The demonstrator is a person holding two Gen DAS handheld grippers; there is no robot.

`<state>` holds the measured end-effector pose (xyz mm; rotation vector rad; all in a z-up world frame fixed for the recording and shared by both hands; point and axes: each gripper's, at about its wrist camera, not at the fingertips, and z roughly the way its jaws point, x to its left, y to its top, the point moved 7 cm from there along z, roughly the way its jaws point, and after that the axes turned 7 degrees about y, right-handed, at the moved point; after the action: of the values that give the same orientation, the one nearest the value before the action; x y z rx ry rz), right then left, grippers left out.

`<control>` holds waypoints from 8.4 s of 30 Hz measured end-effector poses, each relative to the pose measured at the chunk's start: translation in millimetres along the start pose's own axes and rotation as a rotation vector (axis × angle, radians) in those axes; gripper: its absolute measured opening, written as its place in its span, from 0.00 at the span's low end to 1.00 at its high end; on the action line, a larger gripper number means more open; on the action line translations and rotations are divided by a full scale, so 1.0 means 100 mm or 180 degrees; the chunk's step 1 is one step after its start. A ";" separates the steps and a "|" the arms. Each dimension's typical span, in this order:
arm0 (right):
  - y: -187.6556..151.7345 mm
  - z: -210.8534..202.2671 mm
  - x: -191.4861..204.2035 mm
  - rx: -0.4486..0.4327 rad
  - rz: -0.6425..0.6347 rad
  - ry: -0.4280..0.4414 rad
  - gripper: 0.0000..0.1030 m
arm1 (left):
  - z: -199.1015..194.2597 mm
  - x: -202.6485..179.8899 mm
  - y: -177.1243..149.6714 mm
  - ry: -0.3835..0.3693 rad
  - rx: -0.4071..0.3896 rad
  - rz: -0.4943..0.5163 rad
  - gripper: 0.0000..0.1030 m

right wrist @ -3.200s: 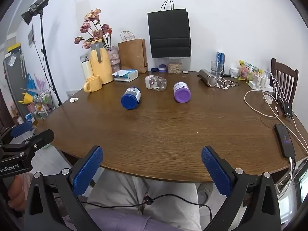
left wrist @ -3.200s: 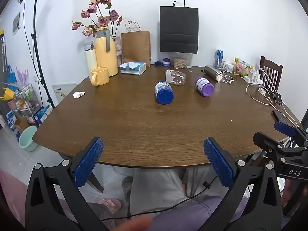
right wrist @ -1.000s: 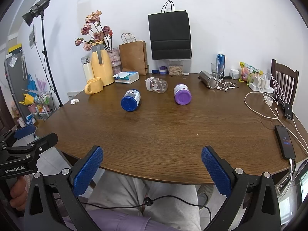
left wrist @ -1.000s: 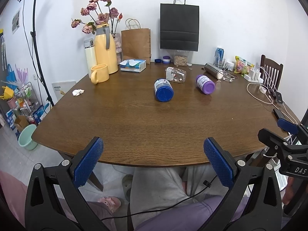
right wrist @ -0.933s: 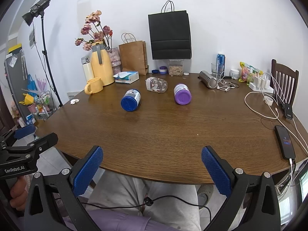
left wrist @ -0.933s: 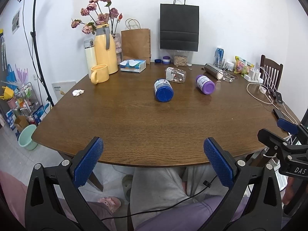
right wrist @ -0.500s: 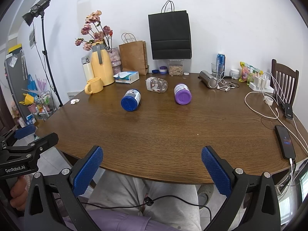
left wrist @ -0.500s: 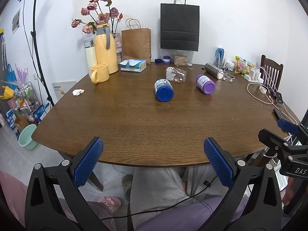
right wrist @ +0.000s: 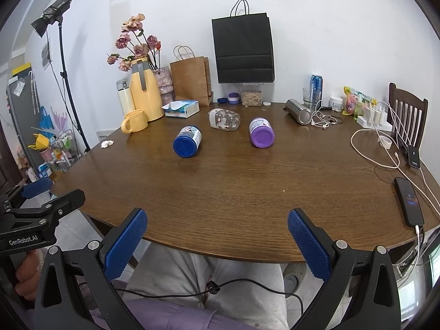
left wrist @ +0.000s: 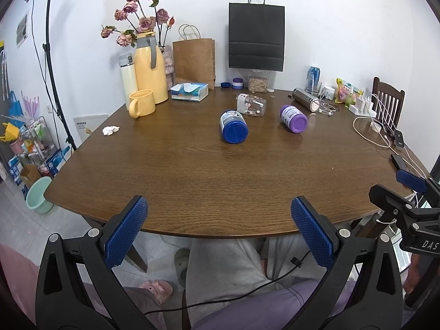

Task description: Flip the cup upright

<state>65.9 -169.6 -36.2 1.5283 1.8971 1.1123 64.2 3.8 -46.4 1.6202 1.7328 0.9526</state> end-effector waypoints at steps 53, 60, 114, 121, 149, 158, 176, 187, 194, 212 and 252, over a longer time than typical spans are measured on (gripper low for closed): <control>2.12 4.90 -0.85 0.1958 -0.0199 0.1117 0.66 | 3.91 -0.53 1.94 -0.0310 0.1251 -0.0144 1.00; 2.10 4.89 -1.04 0.1891 0.0936 0.1608 0.65 | 4.42 -0.97 2.02 -0.1049 0.1587 -0.0204 0.94; 2.15 4.50 -0.38 0.1324 -0.0674 0.1386 0.66 | 4.58 -1.06 1.69 -0.1858 0.1275 0.0453 0.64; 2.26 4.28 -0.45 0.1231 -0.0561 0.1220 0.82 | 4.47 -0.85 1.79 -0.1503 0.1196 0.0336 0.84; 0.60 1.00 -0.32 0.0506 -0.0159 0.0288 0.82 | 1.04 -0.14 0.67 -0.0279 0.0081 0.0061 1.00; 0.11 0.48 -0.16 0.0401 -0.0087 0.0154 0.82 | 0.37 -0.07 0.19 -0.0053 0.0005 0.0075 1.00; -0.04 0.22 -0.10 0.0300 -0.0028 0.0140 0.82 | 0.03 -0.11 0.08 -0.0003 -0.0067 0.0109 1.00; -0.03 0.21 -0.07 0.0274 -0.0039 0.0135 0.82 | 0.03 -0.08 0.08 0.0004 -0.0059 0.0093 1.00; -0.03 0.21 -0.07 0.0275 -0.0037 0.0136 0.82 | 0.05 -0.05 0.07 0.0017 -0.0037 0.0075 1.00; -0.03 0.21 -0.07 0.0274 -0.0030 0.0135 0.82 | 0.05 -0.04 0.07 0.0020 -0.0028 0.0069 1.00; -0.03 0.19 -0.10 0.0257 -0.0022 0.0120 0.82 | 0.03 -0.11 0.04 0.0014 -0.0013 0.0076 1.00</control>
<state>81.4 -173.1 -50.8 1.5528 1.9933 1.0807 70.1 -6.4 -46.1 1.6408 1.7170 0.9710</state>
